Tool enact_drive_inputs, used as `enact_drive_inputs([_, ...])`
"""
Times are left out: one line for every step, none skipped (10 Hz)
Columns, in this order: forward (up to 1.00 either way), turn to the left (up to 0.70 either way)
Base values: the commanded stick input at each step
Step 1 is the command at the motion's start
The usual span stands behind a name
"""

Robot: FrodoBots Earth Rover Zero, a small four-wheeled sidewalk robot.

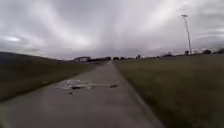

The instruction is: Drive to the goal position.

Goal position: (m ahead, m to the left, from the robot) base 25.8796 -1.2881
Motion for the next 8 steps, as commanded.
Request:
enact_drive_inputs([0.7, 0.0])
enact_drive_inputs([0.7, 0.0])
enact_drive_inputs([0.7, 0.0])
enact_drive_inputs([0.7, 0.0])
enact_drive_inputs([0.7, 0.0])
enact_drive_inputs([0.7, 0.0])
enact_drive_inputs([0.7, 0.0])
enact_drive_inputs([0.7, 0.0])
